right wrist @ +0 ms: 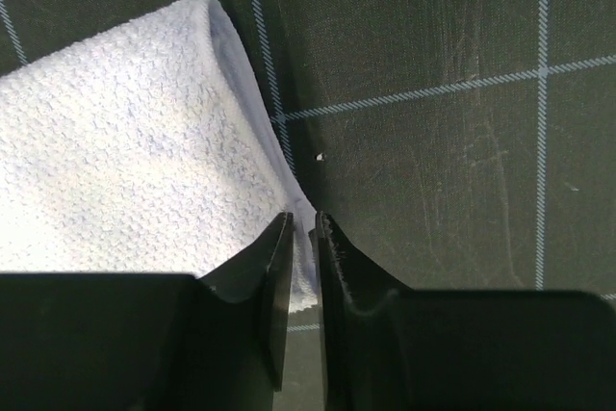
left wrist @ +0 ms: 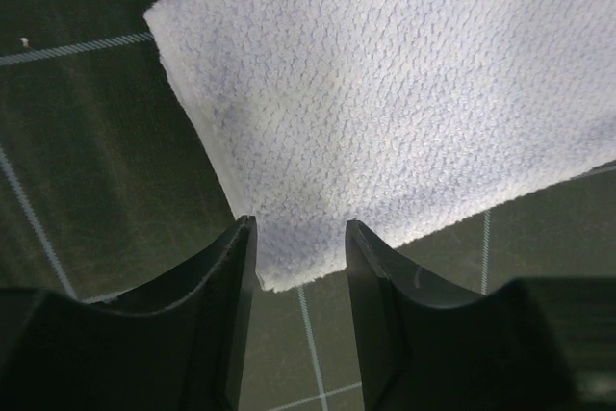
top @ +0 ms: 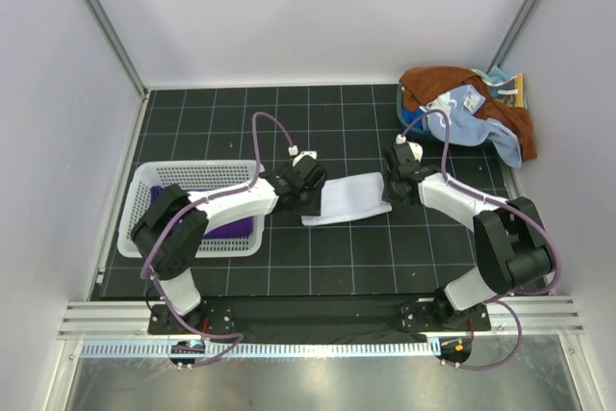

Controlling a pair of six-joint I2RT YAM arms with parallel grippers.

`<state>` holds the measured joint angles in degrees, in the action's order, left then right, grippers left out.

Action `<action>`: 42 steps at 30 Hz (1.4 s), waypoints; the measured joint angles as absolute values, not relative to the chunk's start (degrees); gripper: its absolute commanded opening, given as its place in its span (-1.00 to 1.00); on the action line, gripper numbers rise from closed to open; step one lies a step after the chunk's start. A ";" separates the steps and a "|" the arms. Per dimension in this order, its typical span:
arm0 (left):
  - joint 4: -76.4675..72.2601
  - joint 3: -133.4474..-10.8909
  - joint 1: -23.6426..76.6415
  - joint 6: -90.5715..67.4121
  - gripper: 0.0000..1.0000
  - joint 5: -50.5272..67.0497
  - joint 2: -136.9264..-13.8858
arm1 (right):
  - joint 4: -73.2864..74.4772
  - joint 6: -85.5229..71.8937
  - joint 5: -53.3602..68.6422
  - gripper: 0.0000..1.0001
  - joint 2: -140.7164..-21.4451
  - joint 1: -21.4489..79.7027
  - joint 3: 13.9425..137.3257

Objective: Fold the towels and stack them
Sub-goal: Fold the towel, then neatly place the folded towel into the bin

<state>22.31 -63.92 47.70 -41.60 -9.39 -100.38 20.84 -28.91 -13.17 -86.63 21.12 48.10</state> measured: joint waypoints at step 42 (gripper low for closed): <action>19.94 -67.44 45.47 -54.87 -0.31 -14.96 -107.57 | 20.34 -28.38 -10.11 -0.20 -81.43 26.52 50.63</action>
